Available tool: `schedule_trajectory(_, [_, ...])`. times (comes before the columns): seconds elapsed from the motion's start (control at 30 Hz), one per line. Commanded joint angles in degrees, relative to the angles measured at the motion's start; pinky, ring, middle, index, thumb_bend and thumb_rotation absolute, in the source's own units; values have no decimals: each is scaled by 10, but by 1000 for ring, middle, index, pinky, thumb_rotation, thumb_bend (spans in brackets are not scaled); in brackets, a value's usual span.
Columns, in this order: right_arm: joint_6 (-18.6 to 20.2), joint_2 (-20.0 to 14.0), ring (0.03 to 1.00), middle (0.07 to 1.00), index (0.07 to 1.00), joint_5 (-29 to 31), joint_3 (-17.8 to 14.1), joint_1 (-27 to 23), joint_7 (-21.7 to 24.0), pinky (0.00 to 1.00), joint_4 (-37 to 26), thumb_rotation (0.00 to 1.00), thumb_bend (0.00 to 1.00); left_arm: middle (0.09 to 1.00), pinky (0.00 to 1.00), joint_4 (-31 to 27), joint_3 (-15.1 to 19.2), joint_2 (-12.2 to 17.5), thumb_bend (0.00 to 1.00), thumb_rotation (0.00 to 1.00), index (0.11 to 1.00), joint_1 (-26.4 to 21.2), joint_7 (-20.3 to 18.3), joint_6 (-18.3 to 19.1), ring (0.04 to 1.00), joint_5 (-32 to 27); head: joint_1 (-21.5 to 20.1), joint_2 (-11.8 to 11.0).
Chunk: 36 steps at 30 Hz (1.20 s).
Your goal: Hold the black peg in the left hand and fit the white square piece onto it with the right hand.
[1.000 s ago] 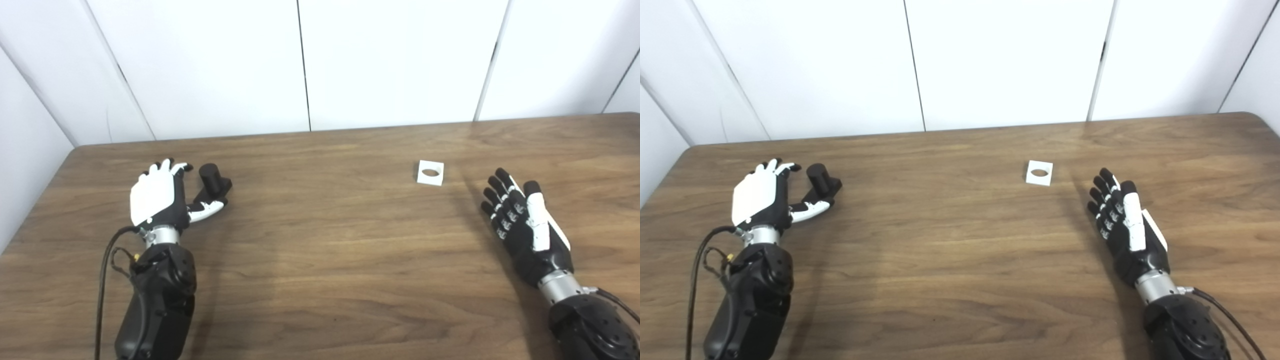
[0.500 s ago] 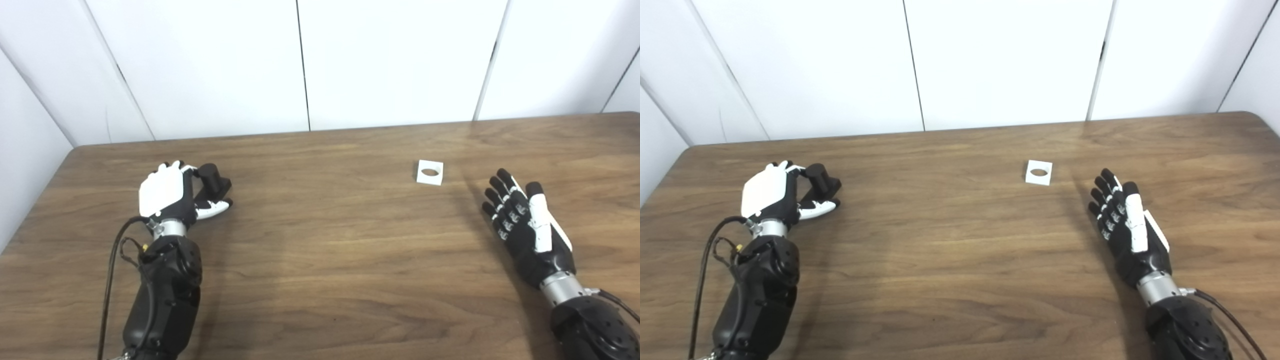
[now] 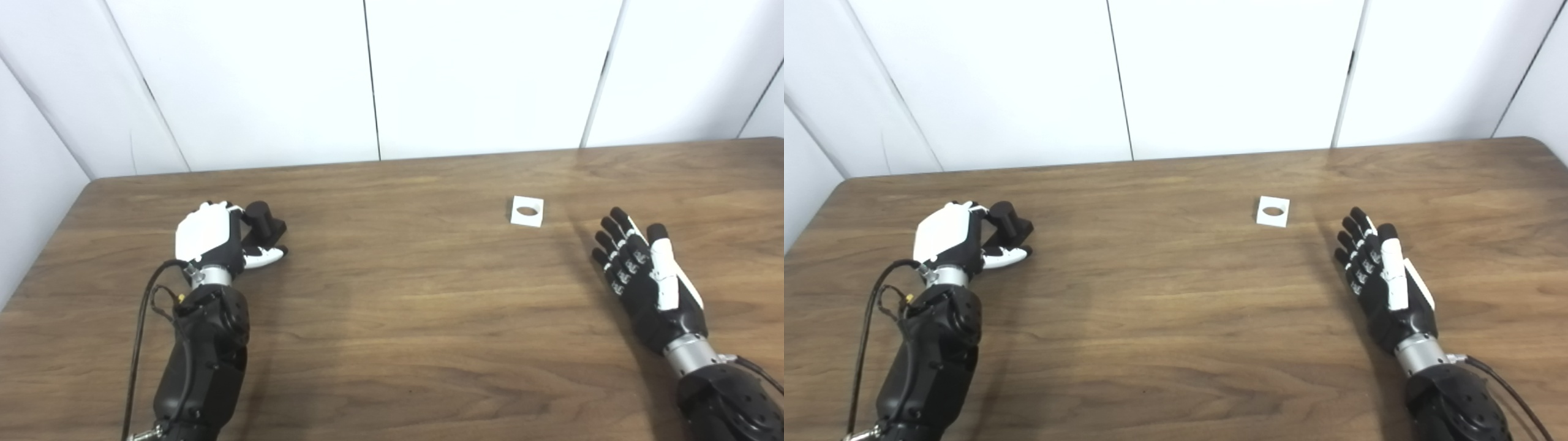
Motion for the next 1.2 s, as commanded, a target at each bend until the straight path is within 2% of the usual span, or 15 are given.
schedule_trajectory(0.0, [-10, -8, 1000, 1000, 1000, 6, -3, -5, 9, 1000, -6, 1000, 590, 919, 996, -6, 2, 9, 728, 373, 672, -32, 11, 1, 1000, 14, 0, 0])
schedule_trajectory(0.2, [-9, -8, 1000, 1000, 1000, 10, -4, -4, 9, 1000, -7, 1000, 588, 918, 1000, -3, 1, 8, 726, 343, 668, -32, 14, 1, 1000, 15, 1, 1])
schedule_trajectory(0.33, [-11, -12, 1000, 1000, 1000, 9, -3, -5, 12, 1000, -6, 1000, 602, 917, 1000, -3, 3, 4, 724, 321, 695, -31, 17, 1, 1000, 16, 2, 1])
schedule_trajectory(0.53, [-13, -15, 1000, 1000, 1000, 8, -4, -5, 11, 1000, -7, 1000, 610, 921, 1000, -4, 5, 0, 716, 245, 702, -28, 24, 1, 1000, 10, 3, 3])
schedule_trajectory(0.77, [-8, -18, 1000, 1000, 1000, 9, -3, -4, 12, 1000, -10, 1000, 624, 917, 1000, -6, 3, 0, 711, 169, 634, -23, 37, 0, 1000, -4, 3, 4])
schedule_trajectory(0.87, [-9, -18, 1000, 1000, 1000, 8, -3, -4, 11, 1000, -11, 1000, 625, 915, 1000, -4, 4, 0, 720, 141, 680, -23, 44, 0, 1000, -13, 3, 5])
schedule_trajectory(0.97, [-8, -19, 1000, 1000, 1000, 7, -3, -4, 9, 1000, -13, 1000, 628, 907, 1000, -2, 2, 0, 723, 113, 600, -23, 46, 0, 1000, -12, 2, 6])
schedule_trajectory(1.03, [-7, -19, 1000, 1000, 1000, 6, -2, -4, 8, 1000, -14, 1000, 632, 903, 1000, -2, 0, 0, 728, 92, 635, -23, 49, 0, 1000, -16, 2, 6])
schedule_trajectory(1.13, [-7, -18, 1000, 1000, 1000, 6, -3, -4, 6, 1000, -15, 1000, 631, 902, 1000, 2, -3, 2, 725, 75, 602, -24, 53, 0, 1000, -21, 3, 6])
schedule_trajectory(1.17, [-7, -19, 1000, 1000, 1000, 6, -4, -4, 6, 1000, -15, 1000, 630, 902, 1000, 4, -4, 3, 684, 72, 576, -24, 55, 0, 1000, -23, 3, 7])
